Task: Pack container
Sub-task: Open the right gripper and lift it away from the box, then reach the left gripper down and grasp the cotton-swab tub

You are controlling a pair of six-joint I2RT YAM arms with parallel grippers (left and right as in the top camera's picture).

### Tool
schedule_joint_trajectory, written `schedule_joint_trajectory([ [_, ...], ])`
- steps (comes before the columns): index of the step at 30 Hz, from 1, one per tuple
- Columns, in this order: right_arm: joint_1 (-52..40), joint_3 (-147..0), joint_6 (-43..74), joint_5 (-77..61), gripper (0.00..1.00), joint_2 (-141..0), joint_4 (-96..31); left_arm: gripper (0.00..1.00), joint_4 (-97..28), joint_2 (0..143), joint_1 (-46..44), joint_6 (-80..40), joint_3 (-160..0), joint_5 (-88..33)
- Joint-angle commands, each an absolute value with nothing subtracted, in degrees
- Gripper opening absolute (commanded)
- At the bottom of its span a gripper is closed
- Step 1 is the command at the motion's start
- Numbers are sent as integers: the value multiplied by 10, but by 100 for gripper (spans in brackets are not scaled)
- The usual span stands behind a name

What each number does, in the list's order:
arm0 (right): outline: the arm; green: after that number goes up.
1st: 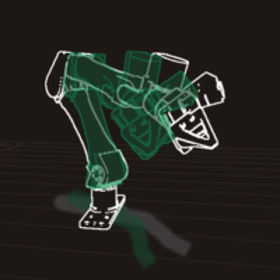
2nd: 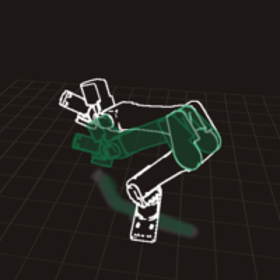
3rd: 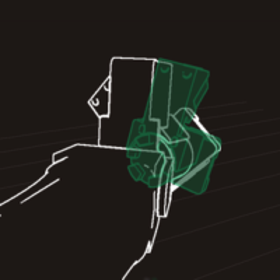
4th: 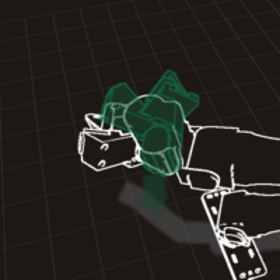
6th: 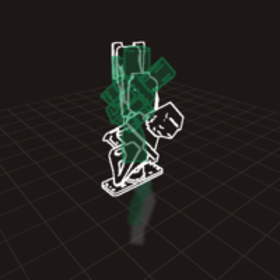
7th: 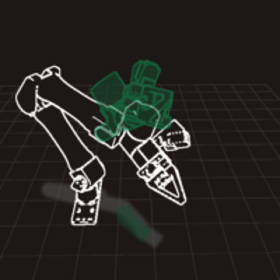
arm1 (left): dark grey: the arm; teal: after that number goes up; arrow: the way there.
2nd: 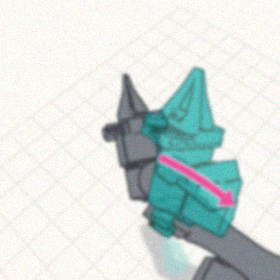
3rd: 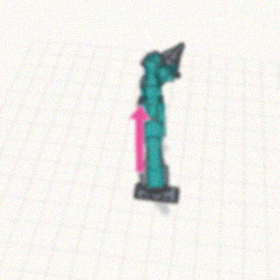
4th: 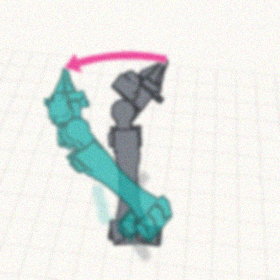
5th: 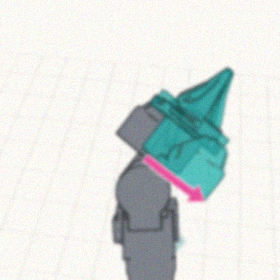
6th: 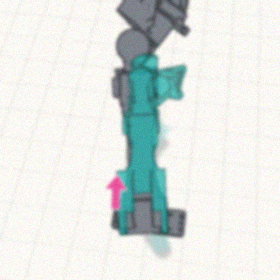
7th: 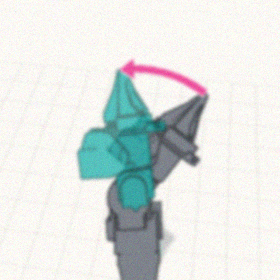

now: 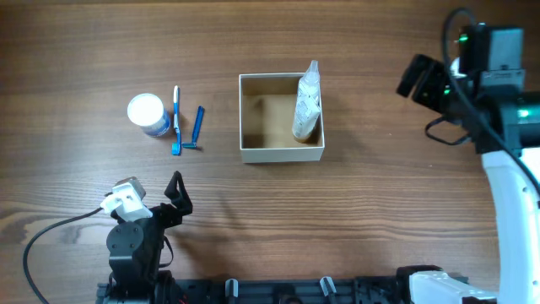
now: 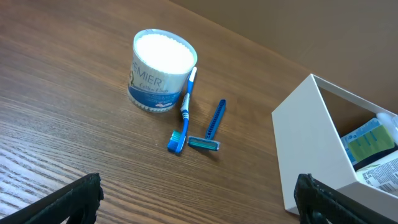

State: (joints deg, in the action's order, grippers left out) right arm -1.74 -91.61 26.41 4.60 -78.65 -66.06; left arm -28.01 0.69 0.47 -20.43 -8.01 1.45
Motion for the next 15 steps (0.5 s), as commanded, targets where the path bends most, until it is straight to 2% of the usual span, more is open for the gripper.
schedule_joint_trajectory([
  [1, -7, -922, 289, -10, 100, -802, -661, 100, -278, 2, 2, -199, -79, 16],
  [7, -7, -922, 286, -10, 100, -804, -667, 100, -261, 2, 1, -208, -80, -32],
  [11, -7, -922, 286, -10, 100, -804, -667, 99, -263, 34, 1, -236, -165, -32],
  [15, -7, -922, 286, -10, 100, -804, -667, 100, -338, 252, 2, -224, -366, -1],
])
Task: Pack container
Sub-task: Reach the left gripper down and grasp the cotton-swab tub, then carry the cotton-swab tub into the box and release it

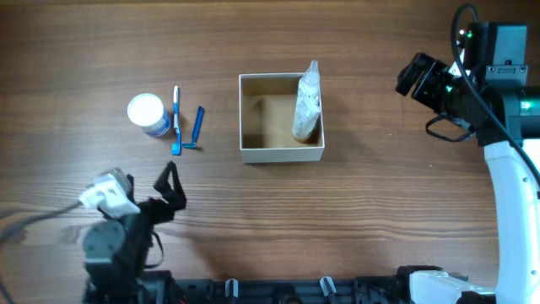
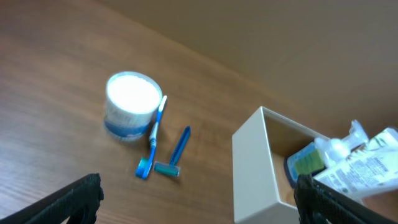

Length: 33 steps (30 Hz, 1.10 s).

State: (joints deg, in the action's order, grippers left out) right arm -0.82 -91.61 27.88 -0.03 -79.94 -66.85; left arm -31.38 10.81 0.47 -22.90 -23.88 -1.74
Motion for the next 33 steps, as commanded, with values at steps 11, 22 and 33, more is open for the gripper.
schedule_joint_trajectory([
  [11, -7, -922, 286, -10, 100, -804, -667, 100, -478, 916, 44, -164, -796, 3],
  [22, -7, -922, 286, -10, 100, -804, -667, 100, -468, 1021, 45, -138, -796, 80],
  [33, -7, -922, 286, -10, 100, -804, -667, 89, -444, 1076, 45, -137, -796, 80],
])
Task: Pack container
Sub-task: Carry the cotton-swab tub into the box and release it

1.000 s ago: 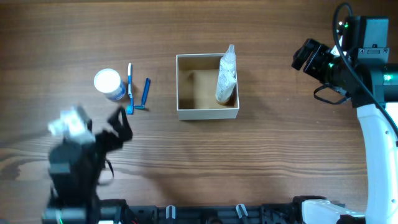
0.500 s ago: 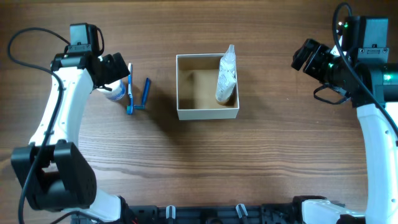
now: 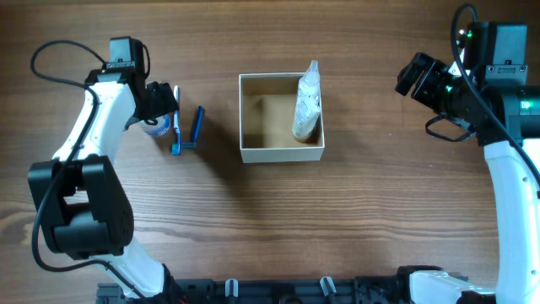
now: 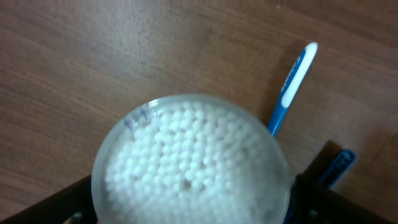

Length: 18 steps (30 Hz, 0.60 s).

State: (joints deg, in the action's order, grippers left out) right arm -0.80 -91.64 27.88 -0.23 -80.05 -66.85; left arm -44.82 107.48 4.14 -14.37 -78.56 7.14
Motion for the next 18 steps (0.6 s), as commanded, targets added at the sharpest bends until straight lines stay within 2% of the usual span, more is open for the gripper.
schedule_joint_trajectory([
  [1, -7, -922, 286, -10, 100, -804, -667, 81, -444, 1076, 45, -136, -796, 80],
  [2, -7, -922, 286, -10, 100, -804, -667, 73, -444, 1076, 45, -136, -796, 80],
  [4, -7, -922, 286, -10, 100, -804, -667, 67, -444, 1075, 45, -136, -796, 80],
  [8, -7, -922, 286, -10, 100, -804, -667, 67, -463, 1056, 42, -120, -800, 80],
  [12, -7, -922, 286, -10, 100, -804, -667, 68, -533, 987, 14, -107, -857, 80],
  [18, -7, -922, 286, -10, 100, -804, -667, 68, -555, 863, -126, -107, -890, 9],
])
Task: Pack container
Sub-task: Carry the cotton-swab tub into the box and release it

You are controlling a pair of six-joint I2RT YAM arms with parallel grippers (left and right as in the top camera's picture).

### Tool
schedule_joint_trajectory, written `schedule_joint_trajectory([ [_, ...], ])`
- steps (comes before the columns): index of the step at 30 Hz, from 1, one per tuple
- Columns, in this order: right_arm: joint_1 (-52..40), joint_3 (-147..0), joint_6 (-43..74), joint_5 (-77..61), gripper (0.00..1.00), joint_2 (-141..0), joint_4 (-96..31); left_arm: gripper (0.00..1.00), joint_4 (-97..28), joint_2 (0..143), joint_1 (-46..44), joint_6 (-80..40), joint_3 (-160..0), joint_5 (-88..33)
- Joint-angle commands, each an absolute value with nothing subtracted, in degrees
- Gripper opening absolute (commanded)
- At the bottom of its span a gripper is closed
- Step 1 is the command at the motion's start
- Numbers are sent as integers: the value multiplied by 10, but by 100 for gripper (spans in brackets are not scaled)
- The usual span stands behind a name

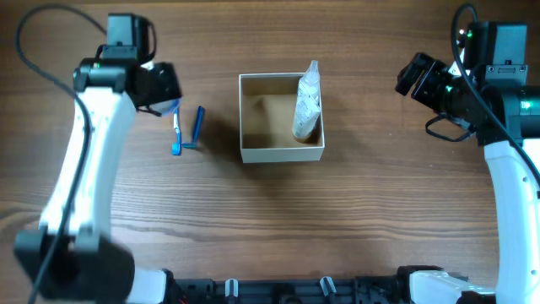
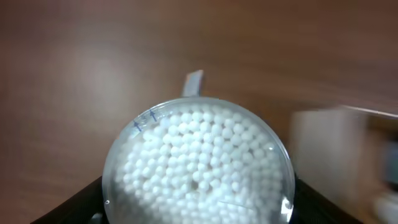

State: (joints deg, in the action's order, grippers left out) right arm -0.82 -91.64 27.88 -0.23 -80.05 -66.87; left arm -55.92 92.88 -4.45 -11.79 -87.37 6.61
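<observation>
A round clear tub of cotton swabs (image 2: 199,162) fills the left wrist view, held off the table with a dark finger at each side. My left gripper (image 1: 157,88) is shut on it at the table's left rear and covers it from overhead. A blue toothbrush (image 1: 176,128) and a blue razor (image 1: 197,127) lie just below the gripper. The white open box (image 1: 281,154) stands mid-table with a plastic bottle (image 1: 306,105) leaning in its right side. My right gripper (image 1: 418,76) hangs at the far right; its jaws are unclear.
The box shows as a blur at the right of the left wrist view (image 2: 339,146). The left arm (image 1: 84,186) stretches along the table's left side and the right arm (image 1: 510,186) along the right edge. Bare wood lies between the razor and the box.
The tub stood on the table by the toothbrush with my left fingers on either side. Now it is lifted, the table looks farther away and its old spot is vacated.
My left gripper began open near the table's front, the tub standing beside toothbrush and razor. It then viewed them from farther back. Later it was down over the tub at the left rear, and now holds the tub off the table. The right arm stayed put.
</observation>
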Motion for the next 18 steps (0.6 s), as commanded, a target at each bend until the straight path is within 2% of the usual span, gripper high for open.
schedule_joint_trajectory([
  [1, -7, -922, 286, -10, 100, -804, -667, 68, -547, 856, -159, -109, -890, 6],
  [4, -7, -922, 286, -10, 100, -804, -667, 70, -517, 872, -258, -109, -889, 7],
  [7, -7, -922, 286, -10, 100, -804, -667, 73, -496, 933, -309, -109, -889, 24],
  [14, -7, -922, 286, -10, 100, -804, -667, 74, -412, 1085, -322, -113, -889, 23],
  [18, -7, -922, 286, -10, 100, -804, -667, 96, -388, 1095, -321, -113, -889, 24],
])
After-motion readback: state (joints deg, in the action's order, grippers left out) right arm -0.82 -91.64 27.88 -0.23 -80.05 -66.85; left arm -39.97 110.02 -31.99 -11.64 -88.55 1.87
